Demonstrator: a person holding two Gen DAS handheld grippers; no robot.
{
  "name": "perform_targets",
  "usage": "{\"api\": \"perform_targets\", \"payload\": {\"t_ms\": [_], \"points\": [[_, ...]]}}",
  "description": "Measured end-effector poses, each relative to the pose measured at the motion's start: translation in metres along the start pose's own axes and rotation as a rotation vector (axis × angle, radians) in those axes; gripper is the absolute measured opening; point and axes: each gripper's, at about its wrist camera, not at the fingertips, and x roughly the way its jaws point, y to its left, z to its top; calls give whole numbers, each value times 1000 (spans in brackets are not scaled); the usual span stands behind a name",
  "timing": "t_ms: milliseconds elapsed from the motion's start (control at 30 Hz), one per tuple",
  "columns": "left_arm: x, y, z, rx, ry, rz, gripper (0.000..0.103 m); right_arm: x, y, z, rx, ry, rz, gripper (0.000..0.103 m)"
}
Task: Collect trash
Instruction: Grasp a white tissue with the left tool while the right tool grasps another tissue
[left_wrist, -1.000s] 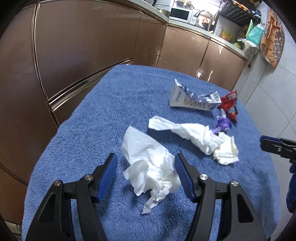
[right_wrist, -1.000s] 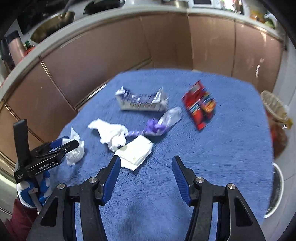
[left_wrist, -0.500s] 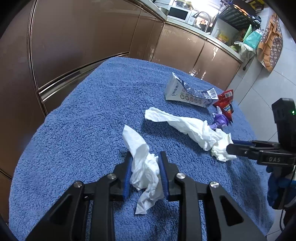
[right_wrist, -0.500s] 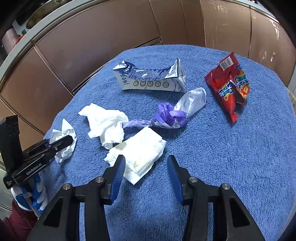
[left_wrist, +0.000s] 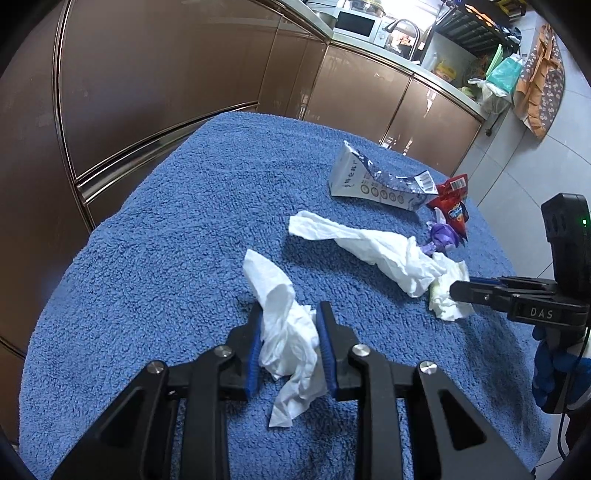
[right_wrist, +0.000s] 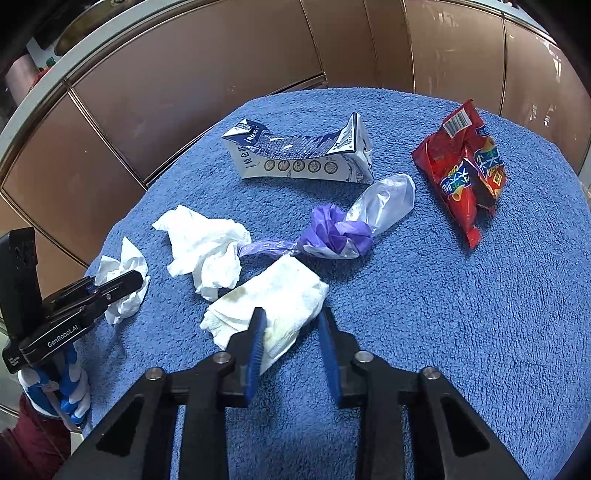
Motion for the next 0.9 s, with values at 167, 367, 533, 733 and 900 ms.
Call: {"api": "perform_targets", "payload": {"t_ms": [167, 367, 533, 733, 900], "points": [[2, -1, 1, 3, 1, 9, 26, -1, 7, -4, -29, -1, 5, 10], [3, -2, 0, 5, 0, 18, 26, -10, 11, -11, -52, -11, 5, 7], [3, -5, -1, 13, -5, 33, 25, -27, 8, -18, -51, -35, -3, 7], [1, -11, -1, 38, -14, 71, 22, -53, 3, -31, -37, -76, -21, 7], [-3, -21, -2, 78, -29, 133, 18, -82, -5, -48, -14, -110, -35, 7]]}}
